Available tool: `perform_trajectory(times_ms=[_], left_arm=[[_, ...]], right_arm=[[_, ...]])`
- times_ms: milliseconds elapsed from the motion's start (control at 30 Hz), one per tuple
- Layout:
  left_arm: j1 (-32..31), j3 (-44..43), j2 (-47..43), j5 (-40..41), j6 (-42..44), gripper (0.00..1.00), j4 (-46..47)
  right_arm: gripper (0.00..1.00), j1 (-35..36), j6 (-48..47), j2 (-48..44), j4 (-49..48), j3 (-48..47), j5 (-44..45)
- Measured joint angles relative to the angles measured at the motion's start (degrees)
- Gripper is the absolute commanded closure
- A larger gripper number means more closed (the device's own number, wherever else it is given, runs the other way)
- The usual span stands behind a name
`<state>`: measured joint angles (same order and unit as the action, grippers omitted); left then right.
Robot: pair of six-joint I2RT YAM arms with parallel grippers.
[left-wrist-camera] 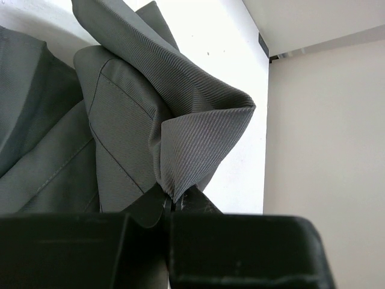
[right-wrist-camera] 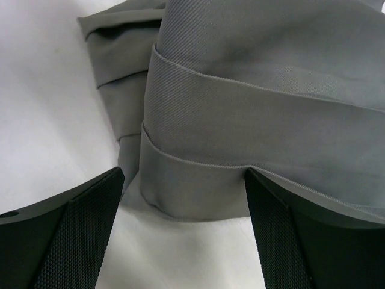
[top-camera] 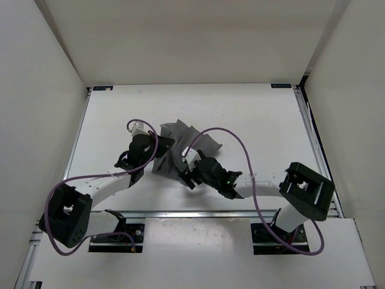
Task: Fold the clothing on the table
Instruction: Fold the skirt
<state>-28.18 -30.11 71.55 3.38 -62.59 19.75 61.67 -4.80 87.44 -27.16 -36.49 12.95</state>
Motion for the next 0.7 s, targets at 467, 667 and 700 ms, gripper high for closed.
perform_trajectory(times_ms=[467, 667, 700], left_arm=[[4.1, -0.2, -2.2, -2.5, -0.1, 1.0, -0.3], [6.0, 0.2, -3.7, -3.6, -0.4, 1.0, -0.1], [6.3, 0.4, -3.7, -4.0, -0.5, 1.0, 0.1]], right_arm=[[0.14, 3.4, 0.2, 9.5, -6.0, -5.8, 9.3], [0.14, 4.3, 0.1, 11.6, -7.0, -6.9, 10.0], [0.16, 4.3, 0.2, 12.1, -7.1, -7.1, 10.1]])
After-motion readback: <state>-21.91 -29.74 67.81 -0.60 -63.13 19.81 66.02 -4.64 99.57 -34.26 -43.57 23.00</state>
